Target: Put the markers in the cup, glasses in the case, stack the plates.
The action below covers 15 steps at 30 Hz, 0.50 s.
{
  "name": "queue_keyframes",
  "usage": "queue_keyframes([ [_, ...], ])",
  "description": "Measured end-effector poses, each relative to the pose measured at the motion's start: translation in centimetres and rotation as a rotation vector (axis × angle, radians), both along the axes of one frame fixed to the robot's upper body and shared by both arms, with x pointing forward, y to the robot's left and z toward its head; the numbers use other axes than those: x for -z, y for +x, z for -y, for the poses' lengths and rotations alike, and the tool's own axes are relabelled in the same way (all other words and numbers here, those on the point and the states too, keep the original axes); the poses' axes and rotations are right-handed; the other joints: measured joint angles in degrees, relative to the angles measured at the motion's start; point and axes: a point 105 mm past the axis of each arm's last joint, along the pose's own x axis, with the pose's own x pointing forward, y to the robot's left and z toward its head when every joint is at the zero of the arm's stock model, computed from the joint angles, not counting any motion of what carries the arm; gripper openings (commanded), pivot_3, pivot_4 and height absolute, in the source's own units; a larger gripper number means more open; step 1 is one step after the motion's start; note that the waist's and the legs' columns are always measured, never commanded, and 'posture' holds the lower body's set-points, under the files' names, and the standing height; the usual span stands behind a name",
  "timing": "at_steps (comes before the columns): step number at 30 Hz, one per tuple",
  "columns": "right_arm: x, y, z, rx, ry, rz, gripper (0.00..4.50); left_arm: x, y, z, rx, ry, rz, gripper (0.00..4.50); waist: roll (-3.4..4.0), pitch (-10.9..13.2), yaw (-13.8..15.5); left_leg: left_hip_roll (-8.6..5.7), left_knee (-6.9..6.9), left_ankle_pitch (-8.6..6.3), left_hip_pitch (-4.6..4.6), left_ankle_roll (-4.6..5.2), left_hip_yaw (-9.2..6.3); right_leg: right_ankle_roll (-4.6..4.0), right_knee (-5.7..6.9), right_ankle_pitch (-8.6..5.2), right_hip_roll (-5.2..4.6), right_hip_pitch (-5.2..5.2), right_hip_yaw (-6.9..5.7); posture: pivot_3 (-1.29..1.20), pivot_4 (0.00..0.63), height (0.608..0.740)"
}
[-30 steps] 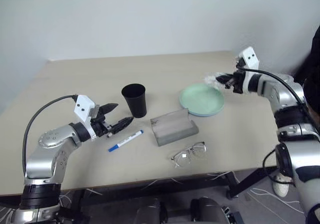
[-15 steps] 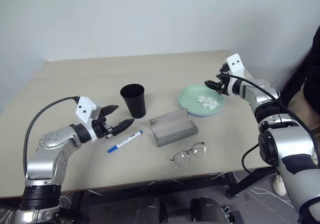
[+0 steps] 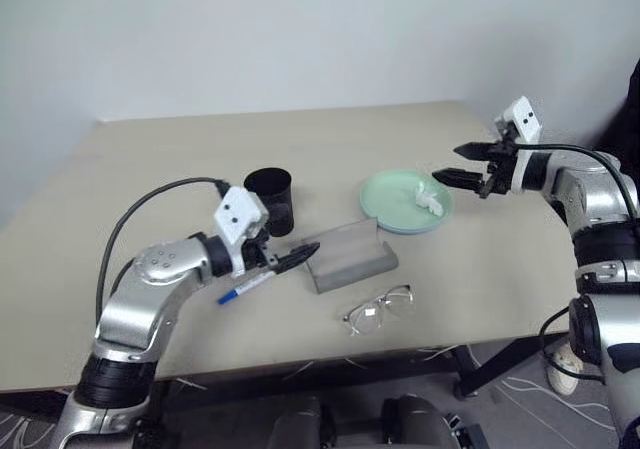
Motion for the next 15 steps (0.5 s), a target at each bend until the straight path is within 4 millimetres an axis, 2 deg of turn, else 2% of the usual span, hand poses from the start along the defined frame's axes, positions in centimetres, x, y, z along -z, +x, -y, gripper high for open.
queue_keyframes([
  [3, -1.3, -2.1, -1.4, -0.141, 0.043, -0.021, 4.47, -0.7, -0.5, 2.0, 0.069, 0.037, 0.008, 4.50, 0.03, -0.01, -0.13, 0.07, 0.04, -0.06, 0.06, 0.09, 0.01, 0.00, 0.00, 0.00, 0.01, 0.04, -0.05, 0.00, 0.000, 0.704],
  [5, -1.5, -3.1, -1.9, -0.202, 0.041, -0.041, 4.47, 0.0, -0.7, 2.7, 0.086, 0.105, -0.036, 4.50, 0.01, -0.01, -0.07, 0.11, 0.10, -0.06, 0.06, 0.09, -0.08, 0.00, 0.01, 0.00, 0.03, 0.08, -0.19, 0.00, 0.000, 0.704],
  [11, 0.3, -5.4, -4.2, -0.372, 0.006, -0.163, 4.47, 1.2, -1.4, 4.8, 0.136, 0.285, -0.152, 4.50, 0.02, 0.01, 0.07, 0.12, 0.20, -0.05, 0.01, 0.11, -0.22, 0.00, 0.00, 0.00, 0.02, 0.13, -0.29, 0.00, 0.000, 0.704],
  [15, 1.3, -7.2, -4.4, -0.476, -0.059, -0.191, 4.47, 1.7, -1.7, 6.2, 0.158, 0.356, -0.200, 4.50, -0.03, 0.04, 0.56, -0.02, 0.20, -0.10, -0.02, 0.16, -0.36, -0.01, -0.05, -0.01, -0.02, 0.14, -0.28, 0.00, 0.000, 0.704],
])
